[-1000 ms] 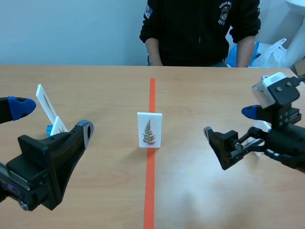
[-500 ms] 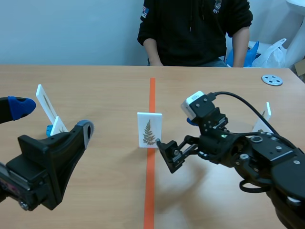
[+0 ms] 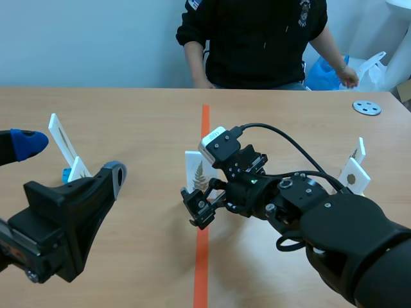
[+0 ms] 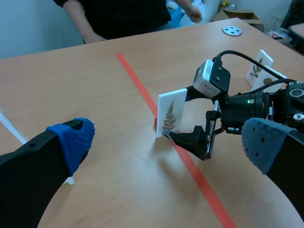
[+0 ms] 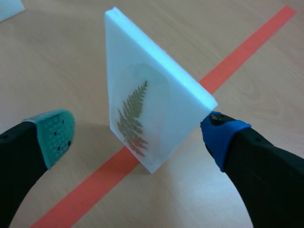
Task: Sort the leaf by its shape. The table is split by an orange tape line. A compound leaf with several leaflets goes to the left side, a simple leaf with one blade goes to the right side. Return to the home posture when a red brick is placed on the table.
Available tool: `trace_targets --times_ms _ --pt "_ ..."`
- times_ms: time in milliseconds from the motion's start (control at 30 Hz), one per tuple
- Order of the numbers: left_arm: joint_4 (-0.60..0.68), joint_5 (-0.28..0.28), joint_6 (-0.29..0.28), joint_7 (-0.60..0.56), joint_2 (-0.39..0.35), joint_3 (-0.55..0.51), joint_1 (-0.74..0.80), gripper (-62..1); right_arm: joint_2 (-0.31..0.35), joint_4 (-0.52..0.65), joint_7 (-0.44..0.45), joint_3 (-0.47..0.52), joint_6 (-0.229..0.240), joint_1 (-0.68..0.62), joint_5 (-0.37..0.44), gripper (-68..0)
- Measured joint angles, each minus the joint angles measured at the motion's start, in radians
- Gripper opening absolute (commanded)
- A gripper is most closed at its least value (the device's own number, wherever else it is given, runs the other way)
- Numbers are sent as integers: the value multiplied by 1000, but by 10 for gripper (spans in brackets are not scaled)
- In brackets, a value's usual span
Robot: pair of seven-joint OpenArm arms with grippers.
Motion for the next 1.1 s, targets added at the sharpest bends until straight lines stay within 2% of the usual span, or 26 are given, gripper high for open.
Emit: trace_targets --times_ms 167,333,600,833,1000,1100 --pt "0 0 0 -3 0 0 0 14 8 0 9 -5 0 -3 -4 -322" --pt "0 0 0 -3 0 0 0 14 11 0 17 -6 0 -3 -6 -403" --pt "0 0 0 -3 0 0 0 14 11 0 24 -6 0 -3 -8 -576" --pt "0 0 0 -3 0 0 0 14 11 0 37 -6 0 -3 -8 -641" --pt "0 0 0 -3 0 0 0 14 11 8 70 -6 0 -5 -8 -640" --pt "0 0 0 -3 0 0 0 14 26 76 68 -4 2 -31 -8 -640"
